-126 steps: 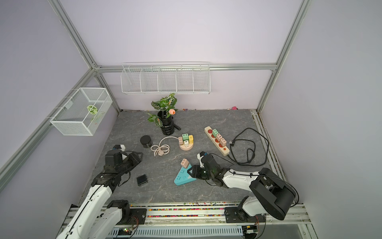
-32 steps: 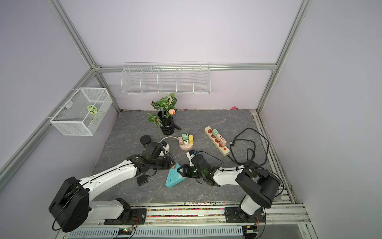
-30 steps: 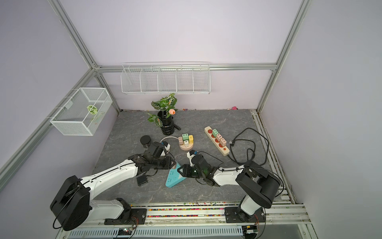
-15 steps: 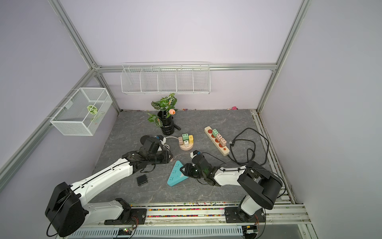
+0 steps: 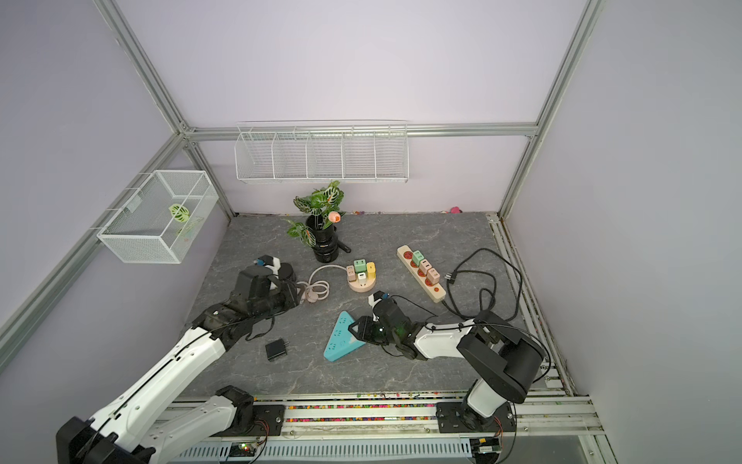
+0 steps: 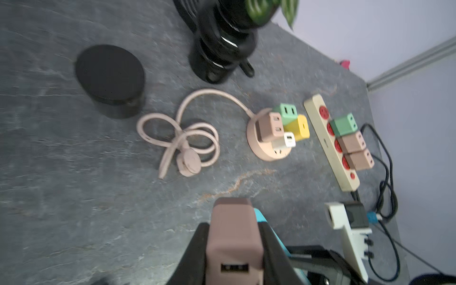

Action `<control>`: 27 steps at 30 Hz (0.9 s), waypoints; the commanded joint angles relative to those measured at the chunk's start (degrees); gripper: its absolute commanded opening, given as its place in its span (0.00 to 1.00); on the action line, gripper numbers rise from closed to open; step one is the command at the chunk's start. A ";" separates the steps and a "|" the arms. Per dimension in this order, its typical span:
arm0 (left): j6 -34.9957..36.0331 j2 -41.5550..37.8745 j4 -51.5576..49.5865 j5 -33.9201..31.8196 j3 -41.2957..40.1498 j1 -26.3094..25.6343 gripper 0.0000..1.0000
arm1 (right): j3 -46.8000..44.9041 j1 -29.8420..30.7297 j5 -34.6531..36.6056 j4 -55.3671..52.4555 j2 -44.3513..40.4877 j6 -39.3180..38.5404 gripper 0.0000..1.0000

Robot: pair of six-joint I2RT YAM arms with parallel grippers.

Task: Pull the plug off the socket
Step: Place the plug at the center of the board.

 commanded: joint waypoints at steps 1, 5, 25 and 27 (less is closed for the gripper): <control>-4.19 -3.04 2.29 0.10 -3.53 4.83 0.00 | -0.65 -0.94 7.04 -14.03 -1.18 -4.82 0.47; -7.55 -3.84 7.11 4.54 -7.93 13.30 0.00 | -0.50 -2.32 8.50 -16.85 -5.61 -5.29 0.57; -11.71 14.71 28.38 17.21 -17.22 32.07 0.04 | 1.66 -5.22 17.49 -39.73 -24.20 -15.84 0.82; -11.88 16.50 29.86 17.07 -18.49 32.13 0.09 | 1.36 -5.26 17.91 -40.19 -25.51 -16.41 0.82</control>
